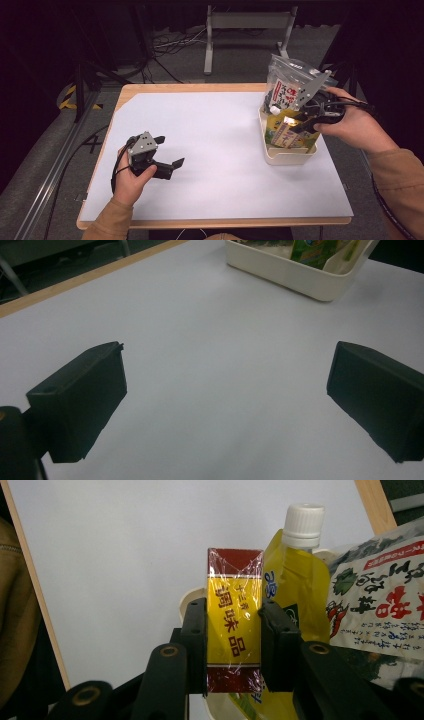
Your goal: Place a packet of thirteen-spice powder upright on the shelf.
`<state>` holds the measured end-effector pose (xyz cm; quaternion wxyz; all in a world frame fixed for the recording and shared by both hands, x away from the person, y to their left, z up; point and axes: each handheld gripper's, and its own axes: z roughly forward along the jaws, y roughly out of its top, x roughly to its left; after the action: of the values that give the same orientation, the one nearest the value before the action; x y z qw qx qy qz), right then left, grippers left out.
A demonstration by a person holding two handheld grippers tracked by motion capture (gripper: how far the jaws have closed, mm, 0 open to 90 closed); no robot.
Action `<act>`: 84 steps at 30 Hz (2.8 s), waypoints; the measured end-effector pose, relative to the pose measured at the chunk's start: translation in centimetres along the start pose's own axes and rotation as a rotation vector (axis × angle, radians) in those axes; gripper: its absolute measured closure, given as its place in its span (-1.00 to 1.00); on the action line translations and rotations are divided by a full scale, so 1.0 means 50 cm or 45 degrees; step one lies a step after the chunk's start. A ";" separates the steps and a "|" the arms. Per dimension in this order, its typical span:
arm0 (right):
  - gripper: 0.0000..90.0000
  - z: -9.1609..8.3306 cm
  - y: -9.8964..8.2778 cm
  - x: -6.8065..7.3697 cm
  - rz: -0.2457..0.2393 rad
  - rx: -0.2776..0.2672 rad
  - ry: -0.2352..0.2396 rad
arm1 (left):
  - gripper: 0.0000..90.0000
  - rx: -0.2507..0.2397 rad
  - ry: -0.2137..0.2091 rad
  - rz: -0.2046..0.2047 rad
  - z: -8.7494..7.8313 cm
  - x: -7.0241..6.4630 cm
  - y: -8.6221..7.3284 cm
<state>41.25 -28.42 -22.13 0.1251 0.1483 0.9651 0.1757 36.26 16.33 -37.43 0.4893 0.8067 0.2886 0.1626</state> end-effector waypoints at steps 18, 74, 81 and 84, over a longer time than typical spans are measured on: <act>0.53 0.032 -0.002 -0.007 -0.066 0.090 0.078 | -0.93 0.004 0.016 -0.022 -0.012 0.003 -0.010; 0.41 0.128 -0.029 0.019 -0.247 0.181 0.090 | -0.93 0.039 0.001 -0.044 0.005 0.008 -0.016; 0.20 0.123 -0.030 0.020 -0.225 0.122 0.082 | -0.93 0.043 -0.003 -0.050 0.002 0.006 -0.015; 0.07 0.114 -0.031 0.026 -0.178 0.063 0.078 | -0.93 0.041 0.004 -0.041 -0.009 0.005 -0.018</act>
<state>41.34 -27.64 -28.13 0.1038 0.0781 0.9805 0.1472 35.94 17.12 -38.01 0.4783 0.8096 0.3050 0.1512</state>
